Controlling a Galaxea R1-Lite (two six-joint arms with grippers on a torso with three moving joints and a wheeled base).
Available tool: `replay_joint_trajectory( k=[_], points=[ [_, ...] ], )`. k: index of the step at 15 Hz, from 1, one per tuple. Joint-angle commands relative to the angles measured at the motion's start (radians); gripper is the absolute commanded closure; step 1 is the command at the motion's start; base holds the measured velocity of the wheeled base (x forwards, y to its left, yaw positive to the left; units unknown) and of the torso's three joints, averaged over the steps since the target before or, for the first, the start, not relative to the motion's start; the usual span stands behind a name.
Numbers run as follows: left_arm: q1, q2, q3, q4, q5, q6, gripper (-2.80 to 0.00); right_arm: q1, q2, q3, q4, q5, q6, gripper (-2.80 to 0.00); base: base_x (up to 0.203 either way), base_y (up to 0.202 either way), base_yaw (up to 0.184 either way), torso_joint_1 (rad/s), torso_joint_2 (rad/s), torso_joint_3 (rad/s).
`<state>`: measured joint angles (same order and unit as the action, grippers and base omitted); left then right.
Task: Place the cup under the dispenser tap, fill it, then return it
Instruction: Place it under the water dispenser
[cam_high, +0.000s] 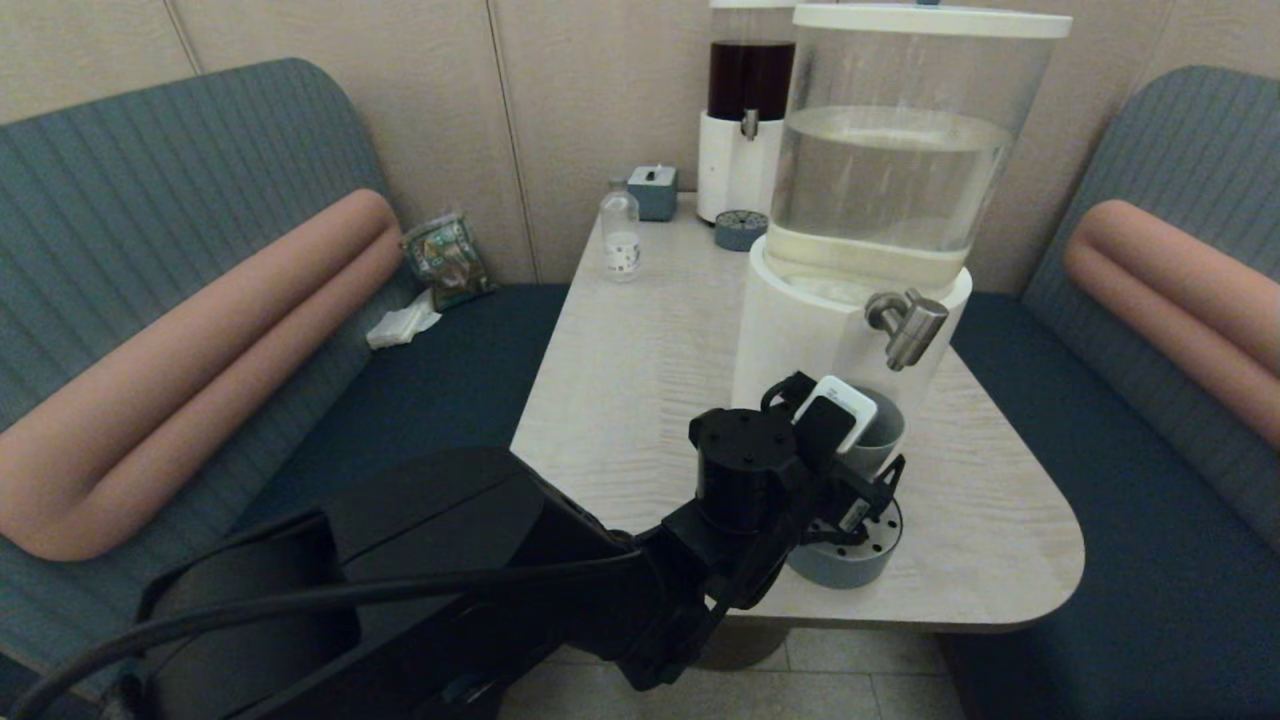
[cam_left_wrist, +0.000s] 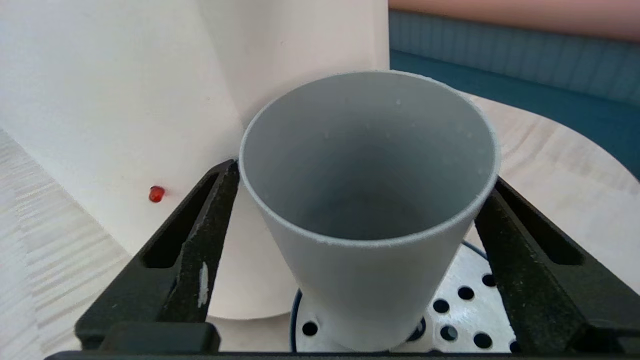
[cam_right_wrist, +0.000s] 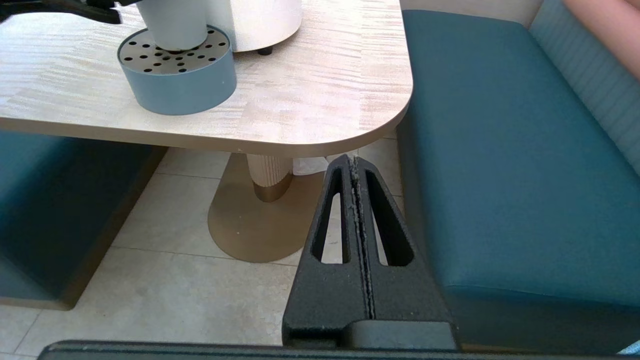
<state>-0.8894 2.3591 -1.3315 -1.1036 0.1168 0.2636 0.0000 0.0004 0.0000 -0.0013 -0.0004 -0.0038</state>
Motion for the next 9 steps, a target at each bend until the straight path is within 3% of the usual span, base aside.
replay_joint_trajectory(
  k=[1,9],
  points=[
    [0.000,-0.037,0.027,-0.007,0.001,0.002,-2.80,0.000,0.001,0.000,0.000,0.000,-0.001,0.00,0.000,0.000,0.000,0.000,0.00,0.000],
    [-0.012,-0.221,0.235,-0.034,0.019,0.001,-2.80,0.000,0.001,0.000,0.000,0.000,-0.001,0.00,0.000,0.000,0.000,0.000,0.00,0.000]
  ],
)
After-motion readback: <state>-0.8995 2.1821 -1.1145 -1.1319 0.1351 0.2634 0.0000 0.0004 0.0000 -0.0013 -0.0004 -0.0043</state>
